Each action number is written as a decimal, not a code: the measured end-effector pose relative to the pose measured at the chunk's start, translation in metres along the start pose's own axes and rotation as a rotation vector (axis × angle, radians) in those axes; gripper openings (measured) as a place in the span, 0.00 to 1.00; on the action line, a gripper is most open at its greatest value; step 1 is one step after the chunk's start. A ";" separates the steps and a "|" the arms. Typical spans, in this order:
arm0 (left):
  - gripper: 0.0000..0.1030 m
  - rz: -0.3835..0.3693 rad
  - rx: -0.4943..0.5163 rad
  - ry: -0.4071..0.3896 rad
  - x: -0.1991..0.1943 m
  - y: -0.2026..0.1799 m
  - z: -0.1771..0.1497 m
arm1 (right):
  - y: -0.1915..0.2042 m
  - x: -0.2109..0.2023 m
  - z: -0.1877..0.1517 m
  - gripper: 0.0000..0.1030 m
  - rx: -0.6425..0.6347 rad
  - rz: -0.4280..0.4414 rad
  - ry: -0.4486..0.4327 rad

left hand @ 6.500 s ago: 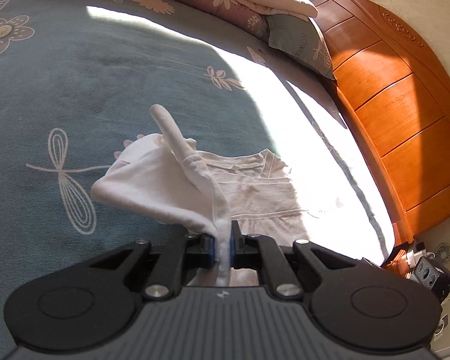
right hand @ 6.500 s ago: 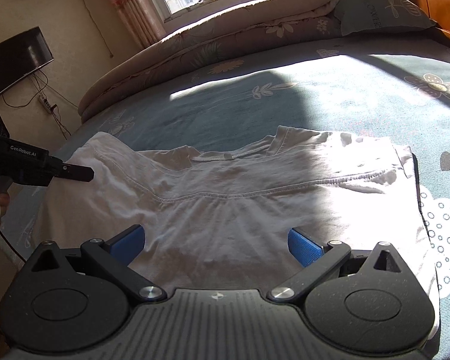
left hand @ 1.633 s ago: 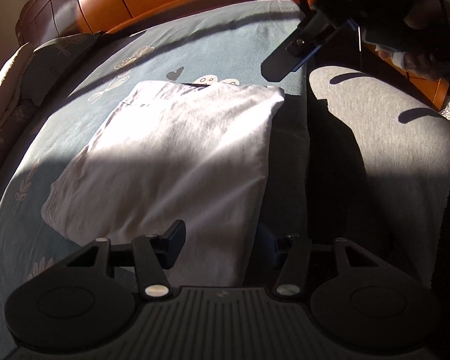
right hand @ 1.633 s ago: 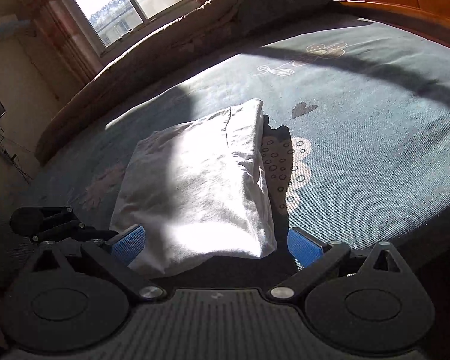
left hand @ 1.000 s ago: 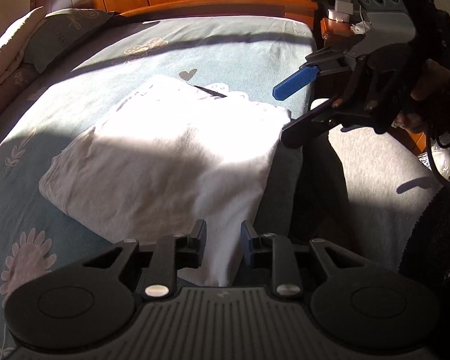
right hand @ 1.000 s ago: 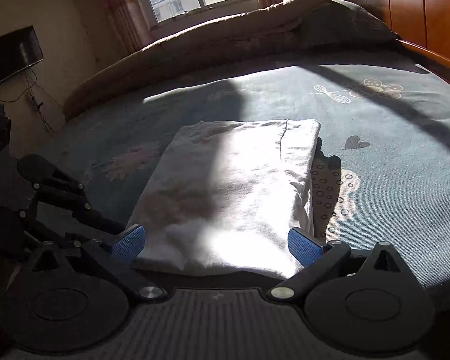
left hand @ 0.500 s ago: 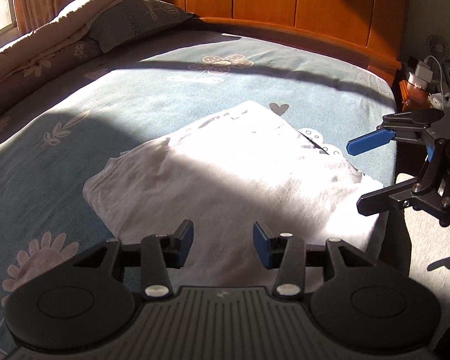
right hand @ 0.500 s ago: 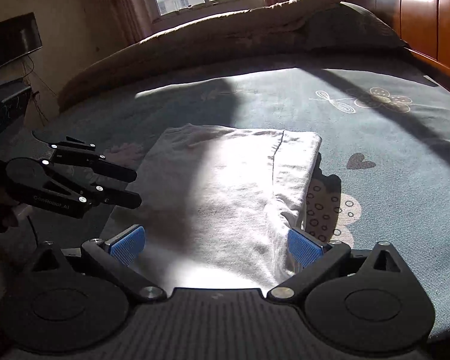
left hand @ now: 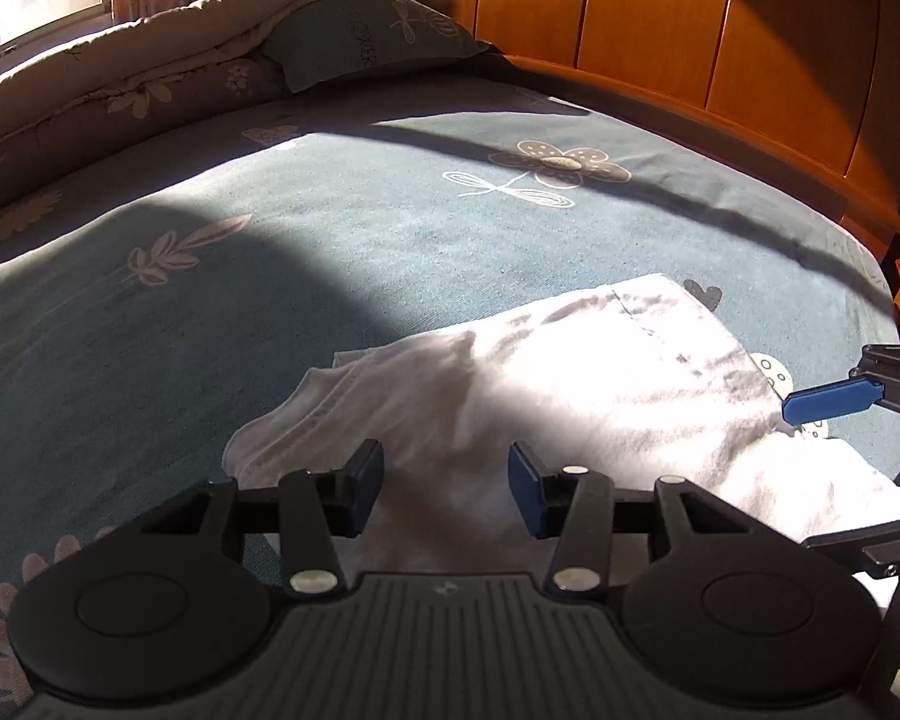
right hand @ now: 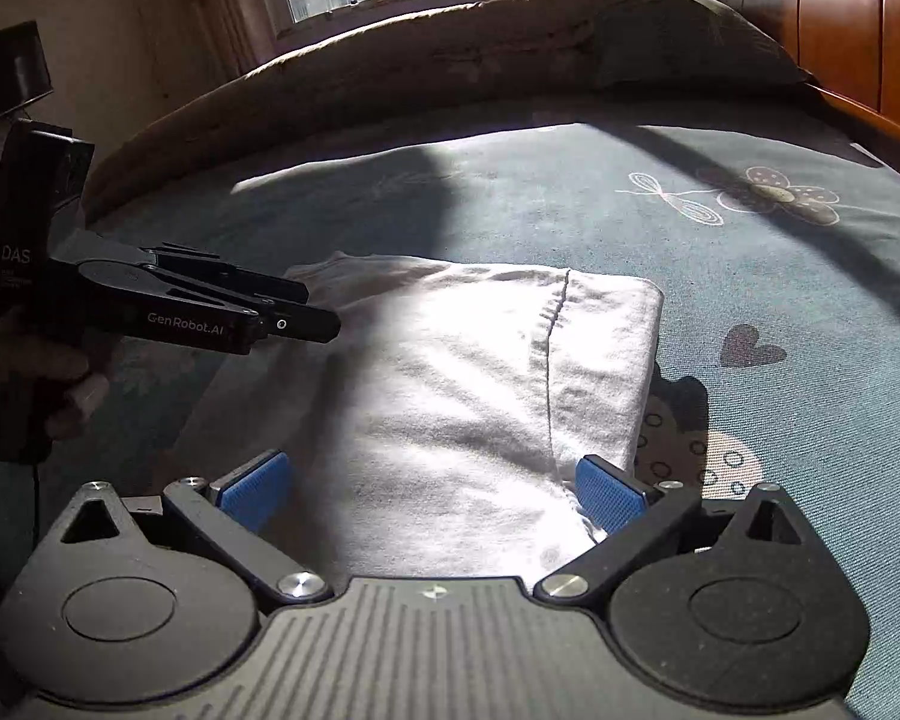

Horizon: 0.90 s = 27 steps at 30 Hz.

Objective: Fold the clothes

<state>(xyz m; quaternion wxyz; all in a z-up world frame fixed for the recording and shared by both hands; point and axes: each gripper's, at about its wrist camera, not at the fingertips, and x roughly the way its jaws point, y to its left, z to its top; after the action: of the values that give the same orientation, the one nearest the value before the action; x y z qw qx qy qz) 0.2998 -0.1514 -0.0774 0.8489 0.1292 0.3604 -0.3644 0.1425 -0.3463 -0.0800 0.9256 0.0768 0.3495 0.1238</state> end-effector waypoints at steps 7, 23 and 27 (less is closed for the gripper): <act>0.45 0.038 -0.029 -0.066 0.030 0.006 0.026 | -0.002 0.021 -0.009 1.00 -0.012 -0.037 0.035; 0.63 -0.071 -0.166 0.041 -0.046 0.004 -0.029 | -0.044 0.068 0.041 1.00 0.004 -0.091 0.040; 0.63 -0.028 -0.107 0.006 -0.070 -0.010 -0.032 | -0.035 0.022 0.039 1.00 0.031 -0.104 0.006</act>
<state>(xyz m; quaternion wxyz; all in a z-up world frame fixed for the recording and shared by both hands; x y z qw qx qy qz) 0.2425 -0.1063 -0.0503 0.8483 0.0797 0.3837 -0.3561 0.1905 -0.3755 -0.0730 0.9283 0.0727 0.3577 0.0705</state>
